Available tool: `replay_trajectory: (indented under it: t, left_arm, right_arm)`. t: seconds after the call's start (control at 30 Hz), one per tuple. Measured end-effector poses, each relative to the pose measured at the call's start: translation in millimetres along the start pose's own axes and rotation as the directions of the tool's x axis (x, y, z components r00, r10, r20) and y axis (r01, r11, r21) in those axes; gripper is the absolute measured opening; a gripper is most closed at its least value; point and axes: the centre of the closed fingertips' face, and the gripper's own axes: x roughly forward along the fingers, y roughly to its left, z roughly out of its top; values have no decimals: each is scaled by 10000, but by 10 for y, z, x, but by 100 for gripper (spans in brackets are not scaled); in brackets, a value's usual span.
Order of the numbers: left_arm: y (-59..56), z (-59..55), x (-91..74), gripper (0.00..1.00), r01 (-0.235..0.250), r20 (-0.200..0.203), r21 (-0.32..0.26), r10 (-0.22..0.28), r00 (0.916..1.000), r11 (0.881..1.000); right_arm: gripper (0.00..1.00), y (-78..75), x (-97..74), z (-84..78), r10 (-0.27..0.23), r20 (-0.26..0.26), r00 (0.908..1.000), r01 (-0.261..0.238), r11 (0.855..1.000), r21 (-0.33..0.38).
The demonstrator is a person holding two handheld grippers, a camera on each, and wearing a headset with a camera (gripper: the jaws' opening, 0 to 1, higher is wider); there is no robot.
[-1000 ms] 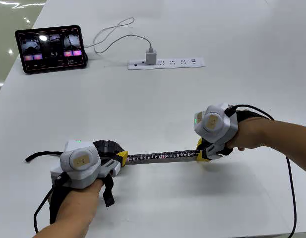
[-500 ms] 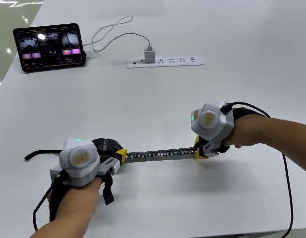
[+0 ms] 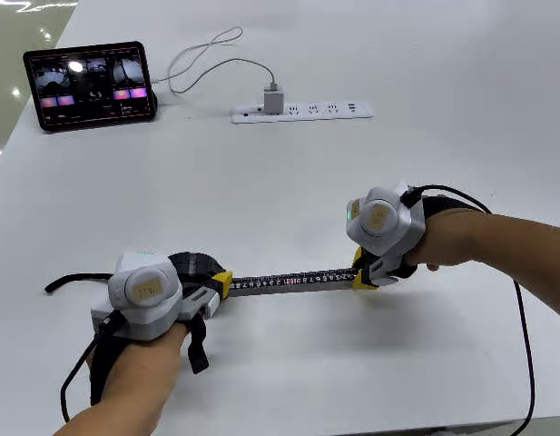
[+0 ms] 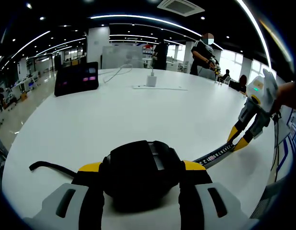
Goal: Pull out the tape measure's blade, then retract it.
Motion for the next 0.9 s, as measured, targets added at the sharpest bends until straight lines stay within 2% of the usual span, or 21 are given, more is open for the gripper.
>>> replay_trajectory:
  t: [0.9]
  left_arm:
    - [2, -1, 2, 59, 5, 14, 4, -5, 10000, 10000]
  right_arm:
    - [10, 4, 31, 71, -32, 31, 10000, 32, 10000, -67]
